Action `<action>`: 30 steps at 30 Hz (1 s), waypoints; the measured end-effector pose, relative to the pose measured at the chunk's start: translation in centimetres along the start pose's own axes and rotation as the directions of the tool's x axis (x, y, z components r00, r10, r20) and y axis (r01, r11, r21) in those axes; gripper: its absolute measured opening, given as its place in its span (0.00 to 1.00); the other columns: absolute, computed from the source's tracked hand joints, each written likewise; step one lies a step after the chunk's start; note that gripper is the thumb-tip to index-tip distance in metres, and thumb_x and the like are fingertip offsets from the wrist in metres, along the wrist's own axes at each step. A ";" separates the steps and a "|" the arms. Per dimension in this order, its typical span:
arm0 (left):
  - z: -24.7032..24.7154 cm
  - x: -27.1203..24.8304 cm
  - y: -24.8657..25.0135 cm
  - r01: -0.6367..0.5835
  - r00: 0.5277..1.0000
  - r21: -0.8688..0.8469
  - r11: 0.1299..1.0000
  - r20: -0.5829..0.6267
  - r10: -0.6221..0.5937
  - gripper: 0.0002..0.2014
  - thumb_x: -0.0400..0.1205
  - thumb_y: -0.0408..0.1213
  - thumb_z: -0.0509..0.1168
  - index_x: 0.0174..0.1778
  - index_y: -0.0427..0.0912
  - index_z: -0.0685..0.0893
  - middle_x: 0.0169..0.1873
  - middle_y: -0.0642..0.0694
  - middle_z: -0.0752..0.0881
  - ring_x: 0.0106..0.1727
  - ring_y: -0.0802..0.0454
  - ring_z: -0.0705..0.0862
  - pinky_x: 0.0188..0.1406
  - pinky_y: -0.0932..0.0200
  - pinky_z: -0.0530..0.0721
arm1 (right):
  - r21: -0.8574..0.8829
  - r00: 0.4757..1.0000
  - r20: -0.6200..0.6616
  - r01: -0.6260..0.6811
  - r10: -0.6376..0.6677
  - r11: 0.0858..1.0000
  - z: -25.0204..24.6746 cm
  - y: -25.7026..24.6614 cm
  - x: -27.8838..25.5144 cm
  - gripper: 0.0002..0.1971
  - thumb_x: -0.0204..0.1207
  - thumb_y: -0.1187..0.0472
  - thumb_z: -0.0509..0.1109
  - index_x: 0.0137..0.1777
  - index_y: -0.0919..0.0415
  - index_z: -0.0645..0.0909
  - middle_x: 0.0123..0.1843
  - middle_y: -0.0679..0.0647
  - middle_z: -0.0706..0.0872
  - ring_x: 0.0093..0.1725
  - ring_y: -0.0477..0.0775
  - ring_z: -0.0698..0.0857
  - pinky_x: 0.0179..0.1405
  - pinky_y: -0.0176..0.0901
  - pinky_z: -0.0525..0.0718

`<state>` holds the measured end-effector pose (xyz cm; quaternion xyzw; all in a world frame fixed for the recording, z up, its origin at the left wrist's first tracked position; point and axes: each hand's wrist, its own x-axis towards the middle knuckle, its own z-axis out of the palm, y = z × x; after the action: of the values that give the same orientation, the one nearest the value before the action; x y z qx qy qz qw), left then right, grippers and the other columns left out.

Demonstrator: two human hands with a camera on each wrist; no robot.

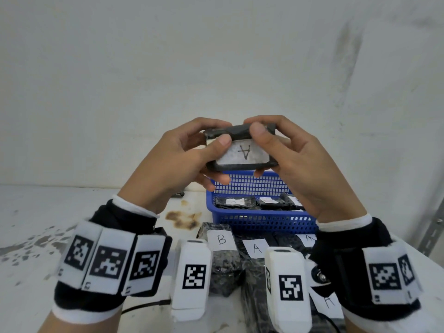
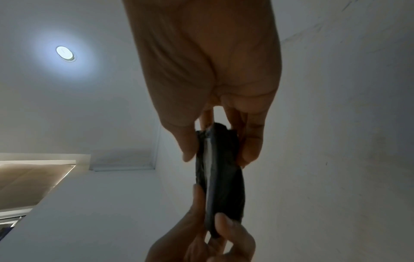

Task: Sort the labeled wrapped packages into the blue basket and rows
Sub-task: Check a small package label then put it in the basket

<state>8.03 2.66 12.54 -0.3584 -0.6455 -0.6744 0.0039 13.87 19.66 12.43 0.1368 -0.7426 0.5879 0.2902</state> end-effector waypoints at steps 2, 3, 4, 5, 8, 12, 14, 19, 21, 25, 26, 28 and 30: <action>0.0 0.0 0.1 -0.015 1.000 -0.014 1.000 -0.005 0.015 0.12 0.80 0.40 0.67 0.58 0.46 0.86 0.42 0.48 0.88 0.30 0.48 0.87 0.24 0.62 0.83 | -0.009 1.000 0.003 -0.011 0.011 1.000 0.0 0.0 0.1 0.13 0.75 0.47 0.71 0.56 0.50 0.87 0.52 0.67 0.90 0.44 0.53 0.88 0.37 0.44 0.84; 0.1 0.0 0.2 -0.014 1.000 -0.033 0.999 -0.007 0.014 0.13 0.78 0.43 0.67 0.57 0.46 0.87 0.43 0.46 0.88 0.32 0.50 0.87 0.26 0.62 0.84 | -0.008 1.000 0.004 -0.011 0.011 1.000 0.0 0.1 0.1 0.09 0.79 0.51 0.71 0.55 0.50 0.87 0.53 0.69 0.89 0.44 0.54 0.88 0.38 0.45 0.84; 0.1 0.0 0.2 -0.010 1.000 -0.054 0.999 -0.011 0.010 0.16 0.76 0.47 0.67 0.56 0.46 0.87 0.43 0.46 0.88 0.34 0.51 0.87 0.28 0.62 0.84 | -0.003 1.000 0.008 -0.008 0.008 1.000 -0.1 0.2 0.2 0.06 0.81 0.56 0.71 0.55 0.50 0.87 0.53 0.68 0.89 0.45 0.55 0.88 0.41 0.48 0.85; 0.1 0.1 0.1 -0.005 1.000 -0.069 0.998 -0.018 0.004 0.16 0.76 0.48 0.66 0.55 0.46 0.88 0.42 0.46 0.88 0.36 0.51 0.87 0.30 0.62 0.84 | 0.012 1.000 0.008 -0.012 0.012 1.000 -0.2 0.3 0.2 0.05 0.82 0.58 0.71 0.54 0.50 0.87 0.51 0.66 0.89 0.47 0.54 0.88 0.45 0.50 0.85; 0.1 0.3 -0.1 -0.002 0.999 -0.067 0.998 -0.041 0.000 0.10 0.83 0.38 0.65 0.58 0.45 0.87 0.44 0.40 0.87 0.39 0.50 0.87 0.35 0.61 0.85 | 0.016 0.999 0.009 -0.046 0.046 0.999 -0.4 0.1 0.1 0.11 0.76 0.49 0.74 0.57 0.48 0.88 0.47 0.54 0.91 0.46 0.54 0.89 0.46 0.49 0.86; -0.2 0.5 -0.3 0.002 0.998 -0.093 0.996 -0.068 -0.008 0.16 0.76 0.40 0.70 0.58 0.39 0.85 0.43 0.39 0.89 0.41 0.49 0.88 0.39 0.61 0.86 | -0.044 0.998 0.026 -0.055 0.056 0.997 -0.7 0.0 0.0 0.10 0.82 0.59 0.71 0.61 0.49 0.87 0.50 0.59 0.92 0.40 0.56 0.90 0.35 0.45 0.86; -0.3 0.4 -0.2 0.001 0.999 -0.092 0.996 -0.049 -0.006 0.15 0.77 0.40 0.69 0.57 0.37 0.85 0.45 0.36 0.90 0.43 0.46 0.89 0.43 0.59 0.87 | -0.038 0.999 0.026 -0.041 0.042 0.998 -0.8 0.0 0.0 0.10 0.81 0.59 0.72 0.60 0.48 0.87 0.51 0.57 0.92 0.47 0.55 0.89 0.39 0.45 0.86; -0.5 0.3 0.0 -0.006 1.000 -0.087 0.996 -0.028 0.003 0.17 0.76 0.42 0.69 0.59 0.38 0.84 0.52 0.29 0.89 0.53 0.38 0.90 0.59 0.50 0.87 | -0.035 0.999 0.035 -0.025 0.026 0.999 -0.7 0.1 0.2 0.09 0.79 0.56 0.73 0.58 0.49 0.89 0.51 0.58 0.92 0.50 0.55 0.89 0.47 0.45 0.86; -0.4 0.2 0.0 -0.001 1.000 -0.062 0.998 -0.018 0.000 0.17 0.76 0.43 0.69 0.59 0.41 0.84 0.51 0.31 0.89 0.53 0.38 0.90 0.59 0.49 0.87 | -0.043 0.999 0.034 -0.017 0.018 0.999 -0.6 0.1 0.2 0.10 0.79 0.54 0.72 0.58 0.49 0.89 0.50 0.56 0.92 0.49 0.51 0.90 0.47 0.42 0.85; -0.4 0.1 -0.1 0.021 0.999 -0.031 0.999 -0.023 -0.022 0.10 0.81 0.43 0.67 0.54 0.44 0.85 0.44 0.38 0.89 0.40 0.48 0.88 0.48 0.50 0.90 | -0.077 0.999 0.041 -0.010 0.013 0.997 -0.5 0.2 0.2 0.08 0.81 0.57 0.72 0.55 0.48 0.90 0.47 0.52 0.92 0.49 0.47 0.90 0.48 0.41 0.85; -0.3 0.1 0.0 0.031 0.999 -0.035 0.999 -0.026 -0.032 0.09 0.81 0.43 0.67 0.53 0.43 0.85 0.45 0.35 0.88 0.39 0.48 0.87 0.46 0.51 0.91 | -0.089 0.999 0.044 -0.007 0.011 0.996 -0.4 0.2 0.2 0.07 0.81 0.57 0.72 0.55 0.47 0.90 0.48 0.51 0.93 0.49 0.46 0.90 0.48 0.40 0.85; -0.2 0.0 0.2 0.028 0.999 -0.053 0.998 -0.029 -0.030 0.08 0.81 0.41 0.67 0.52 0.42 0.85 0.48 0.31 0.88 0.41 0.47 0.87 0.43 0.54 0.91 | -0.106 0.999 0.034 0.002 0.002 0.994 -0.4 0.2 0.1 0.07 0.80 0.55 0.72 0.54 0.45 0.90 0.51 0.51 0.93 0.50 0.46 0.91 0.49 0.40 0.86; -0.1 0.0 0.2 0.014 0.998 -0.056 0.998 -0.054 -0.017 0.11 0.77 0.44 0.69 0.50 0.42 0.86 0.46 0.35 0.89 0.44 0.45 0.88 0.46 0.56 0.90 | -0.133 0.999 0.032 0.015 -0.011 0.991 -0.3 0.1 0.0 0.07 0.80 0.57 0.73 0.53 0.44 0.90 0.53 0.49 0.92 0.50 0.47 0.91 0.50 0.43 0.88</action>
<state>8.06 2.56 12.77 -0.3349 -0.6288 -0.7018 0.0064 13.87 19.95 12.42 0.1310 -0.7837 0.5329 0.2910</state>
